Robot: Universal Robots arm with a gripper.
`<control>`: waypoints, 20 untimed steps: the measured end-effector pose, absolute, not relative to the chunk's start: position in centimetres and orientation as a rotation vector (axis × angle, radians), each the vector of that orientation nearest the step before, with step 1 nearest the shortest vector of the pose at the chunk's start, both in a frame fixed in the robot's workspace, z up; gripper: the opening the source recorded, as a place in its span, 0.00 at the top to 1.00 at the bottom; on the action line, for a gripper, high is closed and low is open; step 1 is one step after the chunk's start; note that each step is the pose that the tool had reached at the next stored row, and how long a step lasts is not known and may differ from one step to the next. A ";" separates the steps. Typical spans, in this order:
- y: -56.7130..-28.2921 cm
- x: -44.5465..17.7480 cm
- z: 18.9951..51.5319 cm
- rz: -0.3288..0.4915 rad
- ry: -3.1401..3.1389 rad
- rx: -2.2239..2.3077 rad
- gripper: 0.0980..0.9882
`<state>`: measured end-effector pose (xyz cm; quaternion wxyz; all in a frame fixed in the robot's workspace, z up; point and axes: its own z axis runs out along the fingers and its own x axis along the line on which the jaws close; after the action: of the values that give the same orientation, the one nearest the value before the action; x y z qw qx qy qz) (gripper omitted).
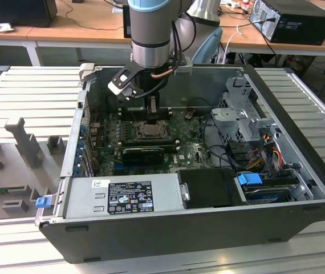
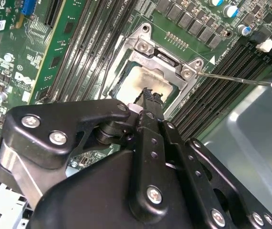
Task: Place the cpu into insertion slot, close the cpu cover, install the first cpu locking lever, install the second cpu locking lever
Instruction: 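Install the first cpu locking lever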
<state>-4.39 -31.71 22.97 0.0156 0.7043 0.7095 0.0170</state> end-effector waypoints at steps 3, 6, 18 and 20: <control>-31.7 -4.4 23.6 0.053 2.207 2.191 0.99; -31.7 -4.4 24.2 0.053 2.207 2.191 0.99; -31.7 -4.4 26.7 0.056 2.370 2.017 0.99; -31.7 -4.4 26.7 0.058 2.441 1.933 0.99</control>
<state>-4.39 -31.71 26.71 0.0137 0.6208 0.7836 0.0185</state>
